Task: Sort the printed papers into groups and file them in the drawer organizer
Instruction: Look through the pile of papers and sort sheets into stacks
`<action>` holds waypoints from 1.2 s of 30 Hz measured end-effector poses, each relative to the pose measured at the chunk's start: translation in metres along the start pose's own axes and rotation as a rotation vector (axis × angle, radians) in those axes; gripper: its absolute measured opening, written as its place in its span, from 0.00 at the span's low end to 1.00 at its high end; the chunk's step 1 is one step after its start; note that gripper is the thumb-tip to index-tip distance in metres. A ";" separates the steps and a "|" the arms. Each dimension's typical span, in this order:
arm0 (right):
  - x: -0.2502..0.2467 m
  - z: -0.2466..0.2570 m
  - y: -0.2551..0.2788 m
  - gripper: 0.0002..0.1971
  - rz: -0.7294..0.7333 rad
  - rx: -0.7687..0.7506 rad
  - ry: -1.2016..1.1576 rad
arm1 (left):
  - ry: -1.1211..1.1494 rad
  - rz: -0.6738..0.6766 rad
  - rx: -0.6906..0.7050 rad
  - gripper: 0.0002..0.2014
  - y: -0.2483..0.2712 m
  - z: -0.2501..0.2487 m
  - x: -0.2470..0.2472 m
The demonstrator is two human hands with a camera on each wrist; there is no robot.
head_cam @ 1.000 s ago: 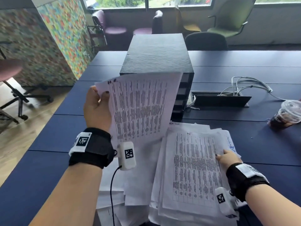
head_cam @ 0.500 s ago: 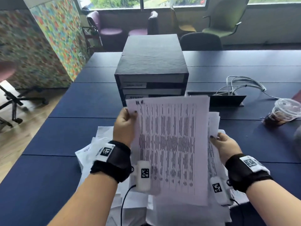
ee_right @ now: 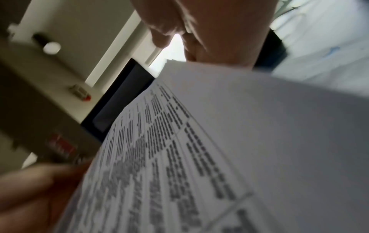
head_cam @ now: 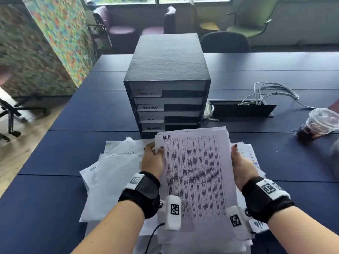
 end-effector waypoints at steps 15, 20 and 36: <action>-0.057 -0.068 -0.030 0.10 -0.091 0.178 0.369 | -0.247 -0.148 -0.187 0.18 -0.023 0.059 -0.058; -0.053 -0.064 -0.025 0.10 -0.096 0.227 0.320 | -0.192 -0.028 -0.155 0.04 -0.021 0.063 -0.051; -0.052 -0.054 -0.031 0.17 -0.132 0.113 0.493 | 0.189 -0.315 0.497 0.11 0.005 -0.077 -0.117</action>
Point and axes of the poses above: each hand's wrist, its own y-axis away from the middle knuckle, its own x-axis out of the palm, z = x × y, the point moved 4 cm from there along -y, towards the middle knuckle, and after that the axes turned 3 degrees about -x, right-handed, at the moved point
